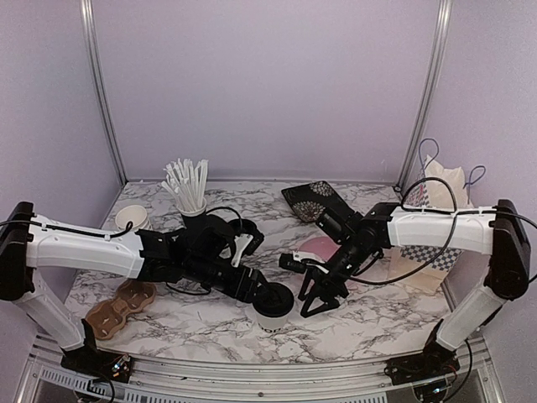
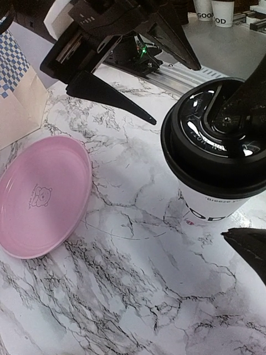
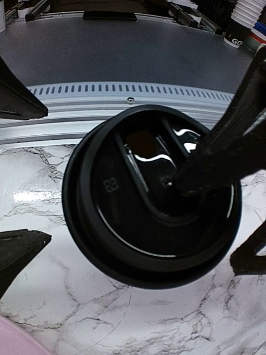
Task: Pack the takeout coffee
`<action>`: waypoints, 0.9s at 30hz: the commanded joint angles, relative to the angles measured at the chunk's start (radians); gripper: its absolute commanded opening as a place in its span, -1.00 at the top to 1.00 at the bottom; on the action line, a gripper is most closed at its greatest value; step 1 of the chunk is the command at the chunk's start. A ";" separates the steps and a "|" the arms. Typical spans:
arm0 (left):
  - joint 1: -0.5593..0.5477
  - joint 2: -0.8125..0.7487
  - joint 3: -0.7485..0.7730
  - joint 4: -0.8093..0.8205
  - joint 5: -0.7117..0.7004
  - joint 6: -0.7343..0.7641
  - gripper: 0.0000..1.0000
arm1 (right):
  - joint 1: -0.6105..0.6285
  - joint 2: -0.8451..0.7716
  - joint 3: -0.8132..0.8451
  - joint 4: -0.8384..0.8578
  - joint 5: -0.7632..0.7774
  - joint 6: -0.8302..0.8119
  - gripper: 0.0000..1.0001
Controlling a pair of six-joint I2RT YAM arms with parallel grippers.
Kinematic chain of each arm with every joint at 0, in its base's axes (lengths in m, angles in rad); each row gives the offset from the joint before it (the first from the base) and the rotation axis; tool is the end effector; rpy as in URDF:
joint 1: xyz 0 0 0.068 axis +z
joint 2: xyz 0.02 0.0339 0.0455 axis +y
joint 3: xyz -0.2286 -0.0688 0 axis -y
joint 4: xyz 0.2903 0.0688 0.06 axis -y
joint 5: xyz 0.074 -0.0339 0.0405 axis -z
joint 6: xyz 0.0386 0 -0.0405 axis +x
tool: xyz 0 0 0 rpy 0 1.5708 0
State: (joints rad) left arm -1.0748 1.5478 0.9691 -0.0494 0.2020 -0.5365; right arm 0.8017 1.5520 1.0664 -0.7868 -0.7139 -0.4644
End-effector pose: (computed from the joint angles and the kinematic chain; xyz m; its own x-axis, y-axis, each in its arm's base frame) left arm 0.1745 -0.3388 0.1678 -0.7202 0.2789 -0.6352 0.6640 0.5422 -0.5149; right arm 0.2119 0.2553 0.1610 -0.2911 -0.7875 -0.5432 -0.9030 0.0387 0.4279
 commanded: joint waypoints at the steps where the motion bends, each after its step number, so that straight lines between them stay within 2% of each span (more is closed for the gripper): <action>1: -0.008 0.031 -0.020 0.040 0.026 -0.007 -0.33 | -0.009 0.056 0.077 -0.012 -0.107 -0.006 -0.28; 5: -0.010 0.035 -0.061 0.039 0.015 -0.014 -0.27 | -0.009 0.093 0.099 -0.026 -0.135 -0.012 -0.23; 12: -0.012 0.054 -0.108 0.034 -0.023 -0.026 -0.22 | -0.016 0.146 0.128 -0.048 -0.190 -0.005 -0.25; 19: -0.013 0.078 -0.119 0.017 -0.040 -0.026 -0.13 | -0.096 0.204 0.158 -0.076 -0.294 0.008 -0.15; 27: -0.013 0.085 -0.133 0.012 -0.040 -0.033 -0.04 | -0.106 0.250 0.179 -0.081 -0.295 0.021 -0.10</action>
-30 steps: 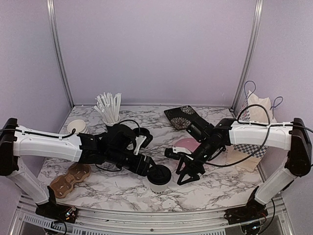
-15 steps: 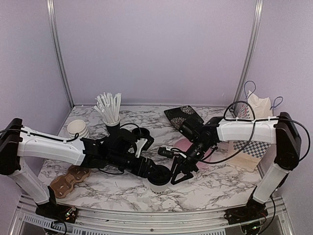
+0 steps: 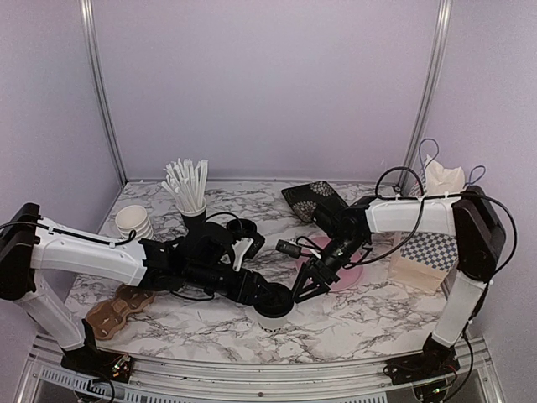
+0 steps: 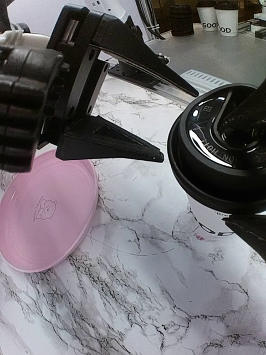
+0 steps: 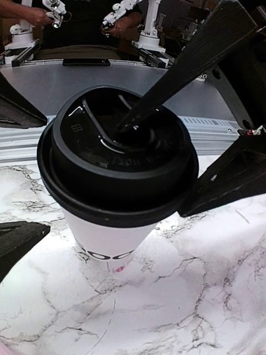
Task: Pack the takeout coffee
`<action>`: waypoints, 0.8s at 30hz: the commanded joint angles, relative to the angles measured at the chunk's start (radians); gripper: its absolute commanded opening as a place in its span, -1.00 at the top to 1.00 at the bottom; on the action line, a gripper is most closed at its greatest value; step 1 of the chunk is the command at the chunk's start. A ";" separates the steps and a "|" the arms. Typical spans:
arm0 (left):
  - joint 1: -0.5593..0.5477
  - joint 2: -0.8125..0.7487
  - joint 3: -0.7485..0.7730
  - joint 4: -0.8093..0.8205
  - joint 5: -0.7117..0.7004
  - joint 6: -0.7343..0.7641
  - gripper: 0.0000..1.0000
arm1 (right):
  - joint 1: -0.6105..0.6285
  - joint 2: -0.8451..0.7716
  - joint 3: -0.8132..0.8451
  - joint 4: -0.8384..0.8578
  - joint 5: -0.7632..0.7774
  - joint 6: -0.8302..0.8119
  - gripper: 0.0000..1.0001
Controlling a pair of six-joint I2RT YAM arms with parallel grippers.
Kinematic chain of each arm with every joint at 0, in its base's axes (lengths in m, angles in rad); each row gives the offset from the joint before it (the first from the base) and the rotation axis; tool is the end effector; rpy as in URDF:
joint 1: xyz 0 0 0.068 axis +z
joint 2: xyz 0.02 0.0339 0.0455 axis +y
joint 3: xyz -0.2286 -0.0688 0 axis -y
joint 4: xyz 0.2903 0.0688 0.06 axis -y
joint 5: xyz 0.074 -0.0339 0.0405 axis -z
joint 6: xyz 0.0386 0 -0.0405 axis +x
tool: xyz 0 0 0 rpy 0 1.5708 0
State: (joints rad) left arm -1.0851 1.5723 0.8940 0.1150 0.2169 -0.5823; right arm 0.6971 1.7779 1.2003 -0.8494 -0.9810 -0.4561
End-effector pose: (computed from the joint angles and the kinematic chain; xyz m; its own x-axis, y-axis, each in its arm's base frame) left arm 0.1693 -0.3386 0.1470 -0.7299 0.2322 -0.6430 0.6552 0.5061 -0.5610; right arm 0.2529 0.2536 0.1345 -0.4837 -0.7246 -0.4909 -0.7368 0.0344 0.6753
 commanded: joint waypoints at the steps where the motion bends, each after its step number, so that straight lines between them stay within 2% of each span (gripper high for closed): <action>1: -0.002 0.062 -0.059 -0.153 -0.057 0.014 -0.04 | -0.002 0.036 0.046 -0.019 -0.019 0.016 -0.08; 6: -0.002 0.066 -0.072 -0.151 -0.064 0.007 0.00 | -0.001 0.081 0.053 -0.017 0.028 0.038 -0.01; 12: -0.002 0.086 -0.107 -0.161 -0.080 -0.017 0.05 | -0.002 0.133 0.029 0.021 0.188 0.091 0.05; 17: -0.002 0.066 -0.110 -0.190 -0.114 -0.025 0.05 | -0.002 0.122 0.065 0.018 0.218 0.087 0.10; 24: -0.002 0.005 -0.030 -0.198 -0.151 -0.005 -0.13 | -0.043 0.120 0.188 -0.022 0.223 0.064 0.14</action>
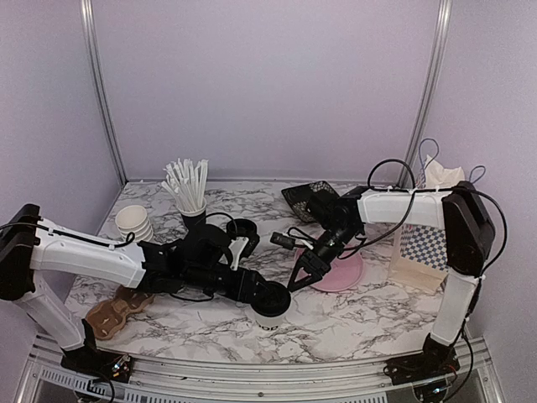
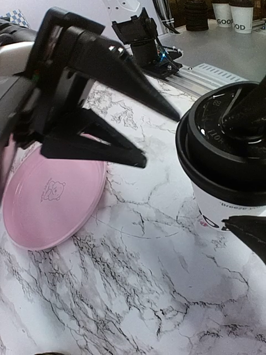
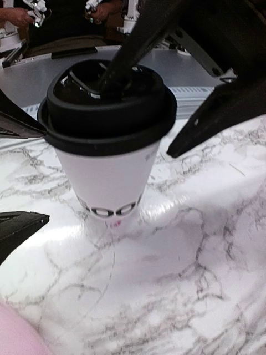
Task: Pack the takeout coffee
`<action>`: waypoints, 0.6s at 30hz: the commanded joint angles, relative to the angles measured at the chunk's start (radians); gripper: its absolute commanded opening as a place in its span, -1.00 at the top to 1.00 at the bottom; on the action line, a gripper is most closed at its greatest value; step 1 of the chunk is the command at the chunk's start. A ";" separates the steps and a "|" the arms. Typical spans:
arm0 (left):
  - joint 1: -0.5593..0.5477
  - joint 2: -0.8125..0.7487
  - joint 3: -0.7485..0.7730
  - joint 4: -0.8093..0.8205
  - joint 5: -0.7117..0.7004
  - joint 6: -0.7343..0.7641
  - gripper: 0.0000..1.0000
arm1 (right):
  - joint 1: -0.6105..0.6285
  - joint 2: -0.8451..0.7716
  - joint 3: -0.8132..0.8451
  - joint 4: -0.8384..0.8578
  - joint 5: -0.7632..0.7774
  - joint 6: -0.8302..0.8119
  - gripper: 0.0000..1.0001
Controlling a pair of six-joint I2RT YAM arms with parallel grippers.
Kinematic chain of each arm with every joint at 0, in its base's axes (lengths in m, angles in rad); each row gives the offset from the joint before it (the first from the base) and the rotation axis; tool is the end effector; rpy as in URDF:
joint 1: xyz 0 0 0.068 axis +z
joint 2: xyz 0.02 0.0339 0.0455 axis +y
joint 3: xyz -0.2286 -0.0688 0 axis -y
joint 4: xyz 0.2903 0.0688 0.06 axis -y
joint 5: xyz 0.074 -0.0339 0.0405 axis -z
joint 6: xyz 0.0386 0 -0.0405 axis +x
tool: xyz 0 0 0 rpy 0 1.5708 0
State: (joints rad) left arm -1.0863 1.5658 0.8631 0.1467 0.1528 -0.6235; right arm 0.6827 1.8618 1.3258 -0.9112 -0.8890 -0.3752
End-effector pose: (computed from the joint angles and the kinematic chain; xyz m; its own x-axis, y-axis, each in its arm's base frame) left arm 0.1692 -0.3341 0.1411 -0.7454 0.1772 -0.6426 0.6154 0.5535 -0.5611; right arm 0.2743 0.2617 0.1382 -0.5435 -0.7396 -0.3971 -0.7212 0.1693 0.6717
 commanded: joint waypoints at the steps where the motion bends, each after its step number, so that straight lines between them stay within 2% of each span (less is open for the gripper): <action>1: -0.001 0.001 0.018 -0.233 -0.100 0.043 -0.16 | -0.034 0.034 0.074 0.034 0.124 -0.022 0.14; 8: -0.001 -0.073 0.118 -0.220 -0.183 0.058 -0.33 | -0.040 -0.034 0.107 -0.009 0.076 -0.072 0.06; 13: -0.001 -0.144 0.091 -0.216 -0.185 0.016 -0.35 | -0.040 -0.115 0.050 0.000 0.089 -0.082 0.00; 18: 0.002 -0.174 0.025 -0.257 -0.204 -0.131 -0.10 | -0.040 -0.139 -0.017 0.021 0.068 -0.073 0.00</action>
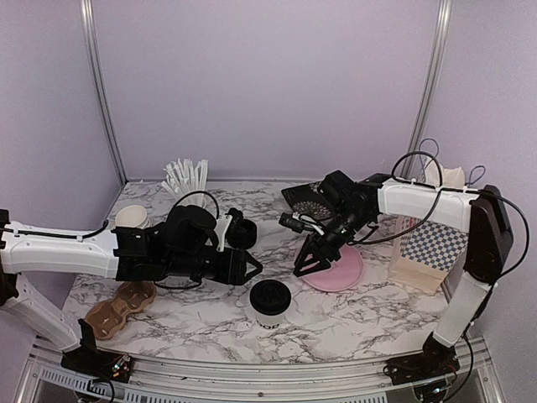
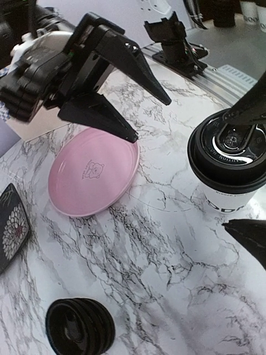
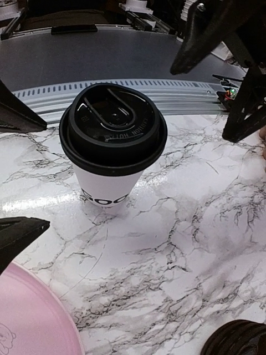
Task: Pack the takeout coffee
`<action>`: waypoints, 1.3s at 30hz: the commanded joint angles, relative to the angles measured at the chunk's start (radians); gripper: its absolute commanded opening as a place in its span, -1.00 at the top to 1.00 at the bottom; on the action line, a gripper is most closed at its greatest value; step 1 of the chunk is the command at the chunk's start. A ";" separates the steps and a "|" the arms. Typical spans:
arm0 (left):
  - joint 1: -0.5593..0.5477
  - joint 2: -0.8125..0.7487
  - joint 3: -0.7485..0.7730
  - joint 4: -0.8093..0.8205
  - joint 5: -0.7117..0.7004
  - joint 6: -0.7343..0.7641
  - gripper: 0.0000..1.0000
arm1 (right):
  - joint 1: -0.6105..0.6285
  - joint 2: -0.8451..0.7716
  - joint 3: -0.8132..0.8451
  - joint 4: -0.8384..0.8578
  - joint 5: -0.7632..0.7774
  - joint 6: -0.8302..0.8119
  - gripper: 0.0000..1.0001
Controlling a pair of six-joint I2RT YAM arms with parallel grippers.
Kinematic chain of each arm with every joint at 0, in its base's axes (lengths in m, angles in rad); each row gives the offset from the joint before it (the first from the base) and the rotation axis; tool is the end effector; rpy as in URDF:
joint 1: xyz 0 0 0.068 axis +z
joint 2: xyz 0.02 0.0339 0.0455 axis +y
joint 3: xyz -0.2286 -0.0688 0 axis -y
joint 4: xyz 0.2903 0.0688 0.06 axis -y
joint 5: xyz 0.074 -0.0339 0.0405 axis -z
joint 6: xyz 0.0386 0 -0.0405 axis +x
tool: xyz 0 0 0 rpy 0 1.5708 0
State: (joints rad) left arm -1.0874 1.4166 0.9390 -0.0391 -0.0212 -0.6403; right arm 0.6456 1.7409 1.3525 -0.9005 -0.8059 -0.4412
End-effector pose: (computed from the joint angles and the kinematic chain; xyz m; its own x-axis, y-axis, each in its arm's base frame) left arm 0.1718 -0.3256 0.2036 -0.7079 0.0634 -0.7035 0.5658 0.6470 -0.5110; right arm 0.2853 0.2497 0.1876 -0.4474 -0.7072 -0.5475 -0.8493 0.1442 0.5078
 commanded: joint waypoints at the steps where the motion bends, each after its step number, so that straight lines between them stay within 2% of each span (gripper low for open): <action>1: 0.005 -0.023 -0.064 -0.071 -0.017 -0.150 -0.03 | -0.003 -0.011 -0.051 0.013 -0.028 -0.005 0.01; 4: 0.007 -0.011 -0.094 -0.048 0.031 -0.224 0.08 | -0.003 0.017 -0.061 0.014 -0.068 0.000 0.03; 8: 0.007 -0.006 -0.118 0.019 0.099 -0.248 0.19 | -0.003 0.060 -0.055 0.007 -0.102 0.003 0.02; 12: 0.008 -0.004 -0.129 0.050 0.118 -0.251 0.19 | -0.003 0.092 -0.044 -0.027 -0.164 -0.020 -0.04; 28: 0.007 0.065 -0.127 0.068 0.153 -0.234 0.25 | 0.019 0.152 -0.022 -0.053 -0.200 -0.040 -0.08; 34: 0.007 0.097 -0.135 0.026 0.137 -0.239 0.30 | 0.028 0.182 -0.032 -0.029 -0.134 0.002 -0.04; 39: 0.007 0.165 -0.131 -0.123 0.117 -0.235 0.37 | 0.028 0.216 -0.070 0.022 0.001 0.065 0.02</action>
State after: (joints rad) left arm -1.0798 1.4841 0.8230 0.0437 0.1223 -0.8867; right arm 0.6605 1.8996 1.2964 -0.9504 -0.9859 -0.4290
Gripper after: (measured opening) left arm 0.328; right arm 0.501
